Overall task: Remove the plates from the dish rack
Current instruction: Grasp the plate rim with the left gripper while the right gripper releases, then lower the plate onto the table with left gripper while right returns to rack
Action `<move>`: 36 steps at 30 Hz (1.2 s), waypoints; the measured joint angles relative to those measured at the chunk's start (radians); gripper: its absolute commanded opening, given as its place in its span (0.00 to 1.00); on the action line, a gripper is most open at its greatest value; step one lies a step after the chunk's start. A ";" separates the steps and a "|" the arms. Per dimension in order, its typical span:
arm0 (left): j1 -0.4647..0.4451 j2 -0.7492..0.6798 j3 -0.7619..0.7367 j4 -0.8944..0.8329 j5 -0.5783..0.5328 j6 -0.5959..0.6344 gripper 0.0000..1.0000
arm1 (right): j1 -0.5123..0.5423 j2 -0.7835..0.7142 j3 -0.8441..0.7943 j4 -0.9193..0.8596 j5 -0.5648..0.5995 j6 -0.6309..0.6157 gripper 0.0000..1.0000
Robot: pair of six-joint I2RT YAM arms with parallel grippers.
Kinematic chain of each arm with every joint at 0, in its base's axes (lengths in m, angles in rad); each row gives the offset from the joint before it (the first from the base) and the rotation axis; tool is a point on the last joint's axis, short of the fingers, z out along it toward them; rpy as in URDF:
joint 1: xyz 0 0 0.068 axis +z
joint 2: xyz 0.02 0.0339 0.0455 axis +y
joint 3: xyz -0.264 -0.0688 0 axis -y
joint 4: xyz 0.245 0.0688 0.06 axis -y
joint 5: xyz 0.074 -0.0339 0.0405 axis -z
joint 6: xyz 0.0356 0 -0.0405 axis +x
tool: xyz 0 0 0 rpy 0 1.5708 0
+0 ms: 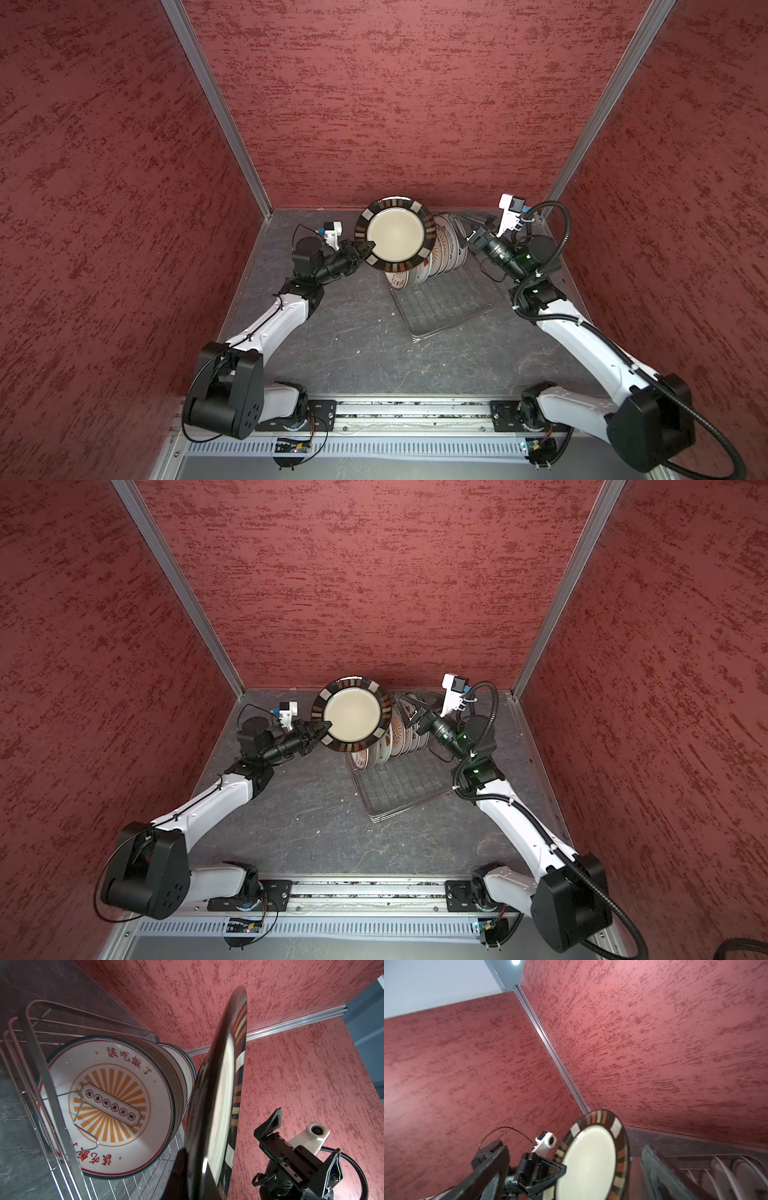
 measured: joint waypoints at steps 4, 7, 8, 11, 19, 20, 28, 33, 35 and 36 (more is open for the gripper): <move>0.018 -0.041 -0.019 -0.024 -0.031 0.002 0.00 | 0.006 -0.003 0.024 -0.152 0.043 -0.129 0.99; 0.028 -0.085 -0.033 -0.068 -0.071 0.015 0.00 | 0.017 0.008 0.041 -0.237 0.109 -0.209 0.95; 0.032 -0.099 -0.038 -0.084 -0.086 0.018 0.00 | 0.024 0.013 0.042 -0.255 0.132 -0.234 0.95; 0.049 -0.140 -0.056 -0.124 -0.131 0.025 0.00 | 0.058 0.036 0.051 -0.305 0.182 -0.305 0.99; 0.144 -0.179 -0.143 -0.173 -0.231 -0.016 0.00 | 0.229 0.067 0.059 -0.350 0.337 -0.507 0.99; 0.161 -0.179 -0.159 -0.172 -0.241 -0.027 0.00 | 0.248 0.068 0.061 -0.353 0.346 -0.526 0.99; 0.255 -0.185 -0.238 -0.192 -0.301 -0.101 0.00 | 0.344 0.114 0.100 -0.397 0.263 -0.690 0.99; 0.288 -0.225 -0.261 -0.214 -0.349 -0.108 0.00 | 0.477 0.203 0.139 -0.446 0.243 -0.811 0.99; 0.293 -0.245 -0.271 -0.220 -0.380 -0.108 0.00 | 0.499 0.245 0.161 -0.454 0.243 -0.841 0.99; 0.296 -0.252 -0.278 -0.220 -0.392 -0.108 0.00 | 0.504 0.263 0.167 -0.451 0.240 -0.857 0.99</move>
